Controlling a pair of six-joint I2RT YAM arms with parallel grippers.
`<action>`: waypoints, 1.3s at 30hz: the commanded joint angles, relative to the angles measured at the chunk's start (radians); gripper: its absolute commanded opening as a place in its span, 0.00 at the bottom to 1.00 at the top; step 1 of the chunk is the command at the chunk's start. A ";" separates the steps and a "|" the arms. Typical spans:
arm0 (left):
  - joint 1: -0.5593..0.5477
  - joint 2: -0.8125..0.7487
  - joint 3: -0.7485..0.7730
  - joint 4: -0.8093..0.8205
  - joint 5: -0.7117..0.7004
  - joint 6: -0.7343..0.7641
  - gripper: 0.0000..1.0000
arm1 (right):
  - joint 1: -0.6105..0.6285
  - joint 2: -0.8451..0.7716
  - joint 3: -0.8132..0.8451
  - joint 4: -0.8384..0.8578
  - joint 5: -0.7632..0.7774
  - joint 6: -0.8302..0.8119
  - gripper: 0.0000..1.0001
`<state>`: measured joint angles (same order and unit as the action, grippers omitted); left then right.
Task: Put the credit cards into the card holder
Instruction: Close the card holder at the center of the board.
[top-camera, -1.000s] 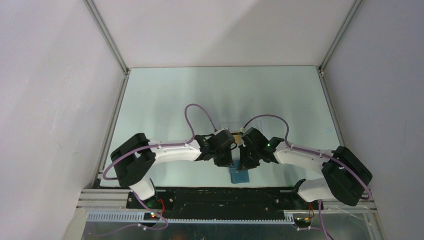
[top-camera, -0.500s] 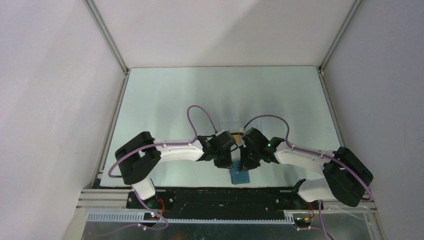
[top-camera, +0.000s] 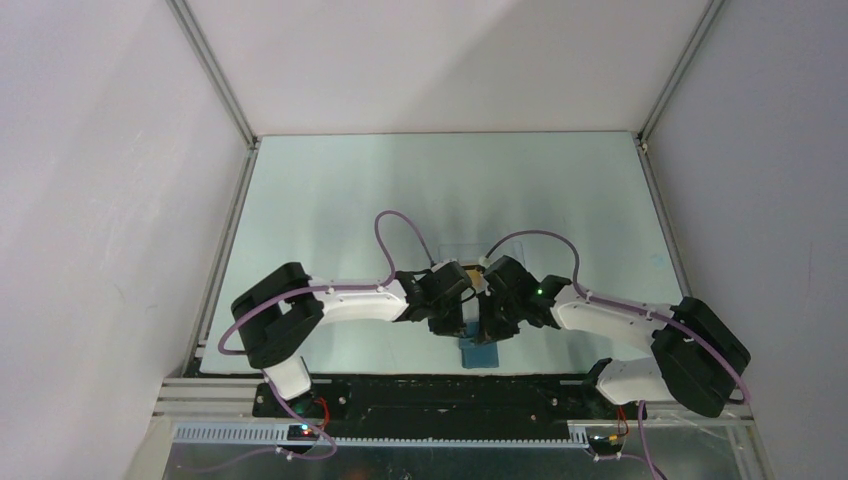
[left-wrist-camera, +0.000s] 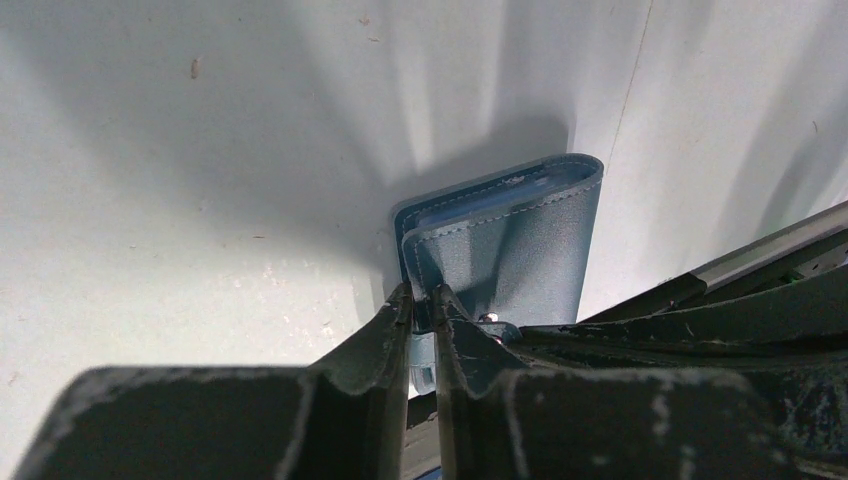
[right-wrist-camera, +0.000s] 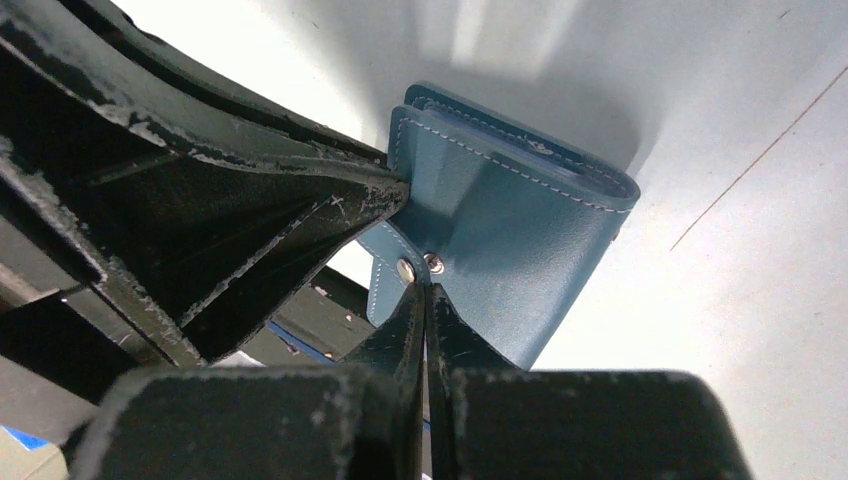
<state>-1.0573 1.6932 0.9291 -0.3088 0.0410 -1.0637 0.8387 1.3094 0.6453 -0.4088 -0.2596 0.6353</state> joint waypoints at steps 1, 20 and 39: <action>0.002 0.013 -0.007 0.002 -0.006 0.011 0.17 | 0.014 -0.018 0.006 -0.014 0.009 0.005 0.00; 0.003 -0.041 -0.001 0.000 -0.017 0.019 0.25 | 0.016 0.052 -0.019 -0.023 0.075 -0.002 0.00; -0.054 -0.081 0.056 -0.006 -0.015 0.051 0.12 | 0.014 0.001 -0.021 -0.005 0.051 0.012 0.00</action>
<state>-1.0901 1.5974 0.9390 -0.3164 0.0299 -1.0355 0.8490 1.3300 0.6357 -0.4198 -0.2119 0.6376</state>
